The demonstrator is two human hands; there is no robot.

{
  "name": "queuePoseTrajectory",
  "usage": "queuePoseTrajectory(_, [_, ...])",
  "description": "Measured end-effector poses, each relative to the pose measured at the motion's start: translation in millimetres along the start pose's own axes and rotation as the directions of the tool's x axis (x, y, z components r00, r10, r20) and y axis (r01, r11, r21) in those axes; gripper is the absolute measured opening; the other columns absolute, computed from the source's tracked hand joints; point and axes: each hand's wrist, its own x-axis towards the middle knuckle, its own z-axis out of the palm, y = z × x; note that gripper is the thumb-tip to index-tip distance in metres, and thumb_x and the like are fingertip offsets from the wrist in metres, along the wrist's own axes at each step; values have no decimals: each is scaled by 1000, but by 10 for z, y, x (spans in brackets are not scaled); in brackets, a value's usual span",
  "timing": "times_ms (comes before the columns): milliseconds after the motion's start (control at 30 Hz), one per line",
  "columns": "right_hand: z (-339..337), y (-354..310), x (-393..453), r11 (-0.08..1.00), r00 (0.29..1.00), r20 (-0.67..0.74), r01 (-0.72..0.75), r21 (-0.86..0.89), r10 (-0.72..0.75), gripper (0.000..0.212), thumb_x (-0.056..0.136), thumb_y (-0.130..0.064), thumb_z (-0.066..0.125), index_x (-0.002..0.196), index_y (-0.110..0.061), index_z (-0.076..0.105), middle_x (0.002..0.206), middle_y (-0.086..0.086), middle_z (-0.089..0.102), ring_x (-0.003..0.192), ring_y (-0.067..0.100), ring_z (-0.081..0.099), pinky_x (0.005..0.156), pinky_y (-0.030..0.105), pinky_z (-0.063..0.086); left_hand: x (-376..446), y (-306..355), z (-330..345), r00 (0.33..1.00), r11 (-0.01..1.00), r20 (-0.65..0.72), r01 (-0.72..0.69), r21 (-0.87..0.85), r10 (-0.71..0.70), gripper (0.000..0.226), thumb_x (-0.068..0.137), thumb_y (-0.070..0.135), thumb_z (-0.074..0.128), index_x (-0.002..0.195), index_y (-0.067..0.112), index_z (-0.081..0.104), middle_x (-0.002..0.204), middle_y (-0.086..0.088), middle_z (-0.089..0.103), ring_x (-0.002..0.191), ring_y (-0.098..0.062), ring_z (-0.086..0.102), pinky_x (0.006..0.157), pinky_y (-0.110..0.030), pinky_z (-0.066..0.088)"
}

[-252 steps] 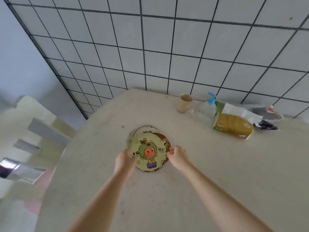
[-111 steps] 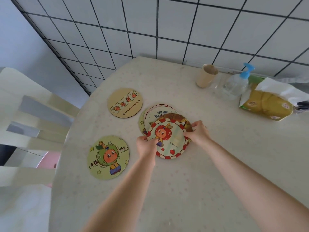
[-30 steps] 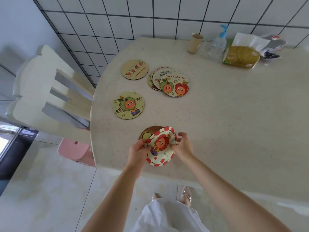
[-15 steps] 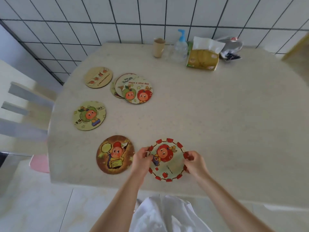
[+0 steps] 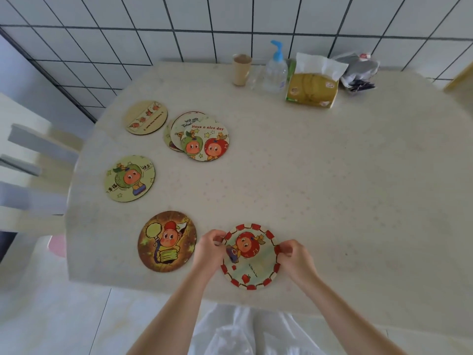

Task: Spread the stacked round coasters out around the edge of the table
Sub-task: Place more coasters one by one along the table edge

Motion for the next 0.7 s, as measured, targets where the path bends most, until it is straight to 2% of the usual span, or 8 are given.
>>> queuePoseTrajectory(167, [-76,-315,211,988,993,-18,113,-103,-115,25,92,-11,51,113,-12,64,111,1,67,99,13,59,84,23,45,249,76,-186,1000,997,13,-19,81,18,28,90,9,53,109,25,66,105,7,65,84,1,57,58,-13,42])
queuePoseTrajectory(267, [-55,-690,460,976,985,1,171,-134,-172,26,92,-10,52,114,-11,64,114,2,66,101,14,59,87,23,45,567,249,-383,999,996,-2,-45,83,45,26,92,10,51,107,25,66,107,7,64,80,1,57,54,-13,41])
queuePoseTrajectory(367, [-2,-1153,769,967,978,8,205,-153,-206,25,91,-10,51,113,-10,65,116,5,68,107,18,61,91,25,46,960,520,-613,998,995,-8,-67,80,68,27,92,10,49,108,24,66,108,5,63,74,-8,60,48,-15,40])
queuePoseTrajectory(433, [51,-1486,992,958,974,-9,222,-182,-227,25,89,-9,52,110,-10,67,115,7,69,109,22,62,92,26,44,1224,712,-777,994,991,-31,-98,86,101,29,91,7,49,110,21,66,110,2,64,75,-12,59,49,-16,40])
queuePoseTrajectory(533, [173,-1995,1322,949,968,-41,233,-212,-247,27,87,-7,52,107,-10,69,114,10,70,110,26,62,90,24,43,1624,967,-1024,989,990,-74,-121,71,126,32,89,5,50,115,17,64,115,-2,64,84,-18,60,59,-23,45])
queuePoseTrajectory(633, [316,-2438,1618,946,968,-45,230,-227,-246,29,88,-8,49,112,-11,66,119,9,67,114,26,59,89,25,43,1979,1191,-1222,984,994,-146,-100,33,104,31,89,8,52,117,17,61,118,-4,63,73,-15,58,52,-25,45])
queuePoseTrajectory(667, [361,-2562,1710,943,967,-43,233,-236,-250,30,89,-9,49,115,-11,64,121,9,65,115,26,58,87,24,42,2079,1264,-1274,980,995,-175,-93,22,95,33,89,9,53,120,17,59,122,-5,62,78,-17,60,57,-28,50])
queuePoseTrajectory(700, [405,-2670,1797,941,967,-38,234,-246,-251,32,90,-9,49,118,-10,63,123,9,64,116,26,57,84,23,40,2170,1327,-1320,975,996,-204,-88,17,90,36,89,9,54,124,16,57,126,-6,60,90,-20,62,67,-34,56])
